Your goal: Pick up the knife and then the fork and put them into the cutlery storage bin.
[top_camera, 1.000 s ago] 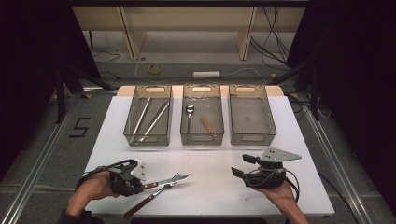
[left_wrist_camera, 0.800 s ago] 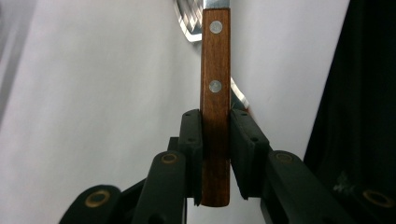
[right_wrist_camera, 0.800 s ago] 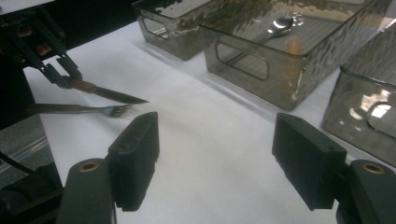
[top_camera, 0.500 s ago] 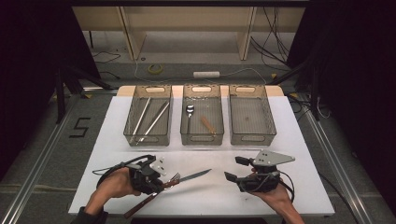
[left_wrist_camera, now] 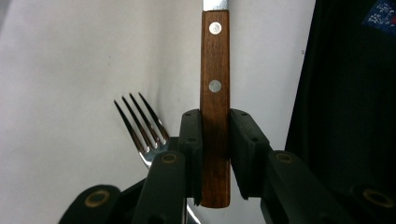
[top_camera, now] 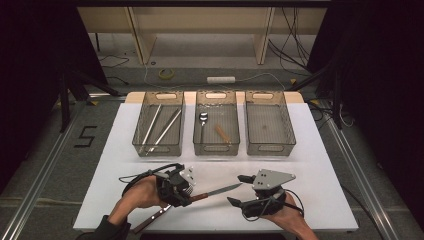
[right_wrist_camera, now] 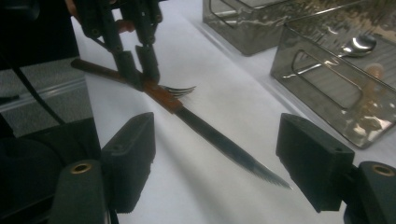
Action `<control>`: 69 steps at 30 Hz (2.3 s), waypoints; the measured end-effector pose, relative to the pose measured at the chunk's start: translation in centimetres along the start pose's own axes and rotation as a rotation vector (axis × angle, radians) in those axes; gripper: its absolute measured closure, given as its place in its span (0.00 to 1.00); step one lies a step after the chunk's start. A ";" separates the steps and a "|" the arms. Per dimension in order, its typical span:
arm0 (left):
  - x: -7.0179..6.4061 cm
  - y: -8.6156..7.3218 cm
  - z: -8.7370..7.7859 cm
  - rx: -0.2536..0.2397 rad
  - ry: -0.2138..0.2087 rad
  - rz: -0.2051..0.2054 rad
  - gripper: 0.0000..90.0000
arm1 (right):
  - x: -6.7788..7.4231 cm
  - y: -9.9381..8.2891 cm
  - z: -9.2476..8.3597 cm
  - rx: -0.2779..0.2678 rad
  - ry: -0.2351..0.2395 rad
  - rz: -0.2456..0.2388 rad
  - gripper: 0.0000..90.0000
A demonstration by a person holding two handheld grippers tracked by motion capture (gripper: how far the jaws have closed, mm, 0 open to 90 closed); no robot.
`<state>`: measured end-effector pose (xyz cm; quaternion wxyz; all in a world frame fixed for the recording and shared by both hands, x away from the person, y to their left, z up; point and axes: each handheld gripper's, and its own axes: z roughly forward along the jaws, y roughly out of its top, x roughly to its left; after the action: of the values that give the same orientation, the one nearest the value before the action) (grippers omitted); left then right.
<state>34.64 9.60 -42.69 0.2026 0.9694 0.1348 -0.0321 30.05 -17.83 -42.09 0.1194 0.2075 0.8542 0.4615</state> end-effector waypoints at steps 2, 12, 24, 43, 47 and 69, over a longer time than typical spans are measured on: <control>0.0 0.3 0.1 -0.007 -0.013 -0.002 0.83 | 0.4 0.1 0.3 0.010 -0.014 -0.034 0.33; -0.2 1.4 0.8 0.012 -0.043 -0.009 0.83 | 1.7 0.6 1.8 0.071 -0.026 -0.139 0.34; -0.4 2.1 1.7 0.041 -0.083 -0.008 0.83 | 3.3 0.6 4.0 0.176 -0.017 -0.301 0.39; -0.9 2.4 1.5 0.032 -0.138 -0.021 0.83 | 4.8 0.1 6.4 0.291 -0.015 -0.498 0.57; -1.0 2.5 1.5 0.034 -0.142 -0.023 0.83 | 5.1 0.0 6.8 0.306 -0.032 -0.530 0.63; -0.9 2.4 0.8 -0.049 -0.142 -0.007 0.79 | 5.6 -0.1 6.6 0.336 -0.057 -0.761 0.88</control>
<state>34.46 6.97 -42.45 0.2352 0.9589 0.1244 -0.0983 27.66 -10.40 -45.78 0.2696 -0.0938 0.9297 0.2327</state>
